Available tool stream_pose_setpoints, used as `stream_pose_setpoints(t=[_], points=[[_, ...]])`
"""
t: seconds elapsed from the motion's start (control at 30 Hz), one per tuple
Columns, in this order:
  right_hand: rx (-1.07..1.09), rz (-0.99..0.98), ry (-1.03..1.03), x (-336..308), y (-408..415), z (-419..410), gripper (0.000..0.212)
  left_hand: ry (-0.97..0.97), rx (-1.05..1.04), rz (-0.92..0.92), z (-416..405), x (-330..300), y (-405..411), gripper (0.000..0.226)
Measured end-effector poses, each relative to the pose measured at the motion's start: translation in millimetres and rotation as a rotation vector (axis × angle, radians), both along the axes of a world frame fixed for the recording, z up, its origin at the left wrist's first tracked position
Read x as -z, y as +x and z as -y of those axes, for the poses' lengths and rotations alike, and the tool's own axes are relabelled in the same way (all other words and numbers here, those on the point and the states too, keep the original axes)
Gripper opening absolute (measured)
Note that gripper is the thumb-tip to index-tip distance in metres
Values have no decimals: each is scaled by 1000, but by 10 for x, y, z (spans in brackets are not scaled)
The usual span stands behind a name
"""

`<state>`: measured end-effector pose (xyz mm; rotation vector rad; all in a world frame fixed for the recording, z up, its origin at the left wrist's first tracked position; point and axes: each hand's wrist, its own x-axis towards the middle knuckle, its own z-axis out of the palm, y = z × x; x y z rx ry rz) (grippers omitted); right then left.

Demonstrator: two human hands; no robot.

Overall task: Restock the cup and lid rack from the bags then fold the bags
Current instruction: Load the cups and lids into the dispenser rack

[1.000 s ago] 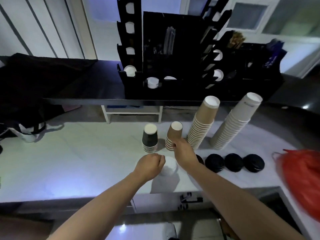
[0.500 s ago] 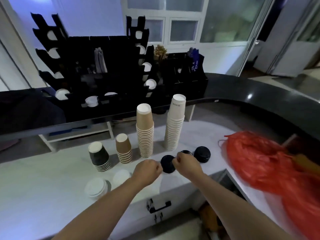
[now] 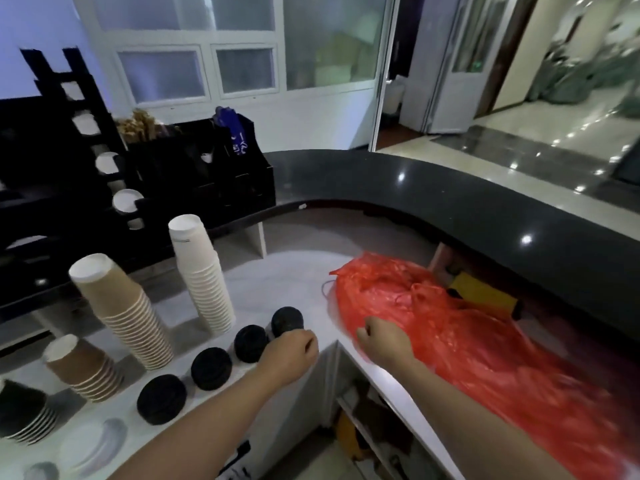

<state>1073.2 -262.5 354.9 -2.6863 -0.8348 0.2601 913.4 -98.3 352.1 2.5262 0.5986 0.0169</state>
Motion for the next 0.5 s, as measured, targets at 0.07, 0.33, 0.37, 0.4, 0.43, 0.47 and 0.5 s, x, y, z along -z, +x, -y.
stream_pose_setpoints(t=[0.07, 0.33, 0.37, 0.4, 0.43, 0.47, 0.5], points=[[48, -25, 1, 38, 155, 202, 25, 3, 68, -8, 127, 19, 222, 28], [41, -123, 19, 119, 380, 463, 26, 49, 185, -81, 255, 36, 677, 22], [35, -125, 17, 126, 389, 418, 25, 47, 178, -79, 208, 41, 671, 23], [26, -121, 10, 131, 392, 360, 25, 41, 164, -77, 152, 49, 647, 24], [9, -114, -1, 135, 389, 284, 26, 32, 143, -74, 90, 57, 608, 25], [-15, -104, -12, 139, 380, 195, 26, 22, 115, -67, 25, 65, 550, 25], [-44, -94, -18, 144, 361, 90, 28, 15, 82, -59, -46, 72, 475, 24]])
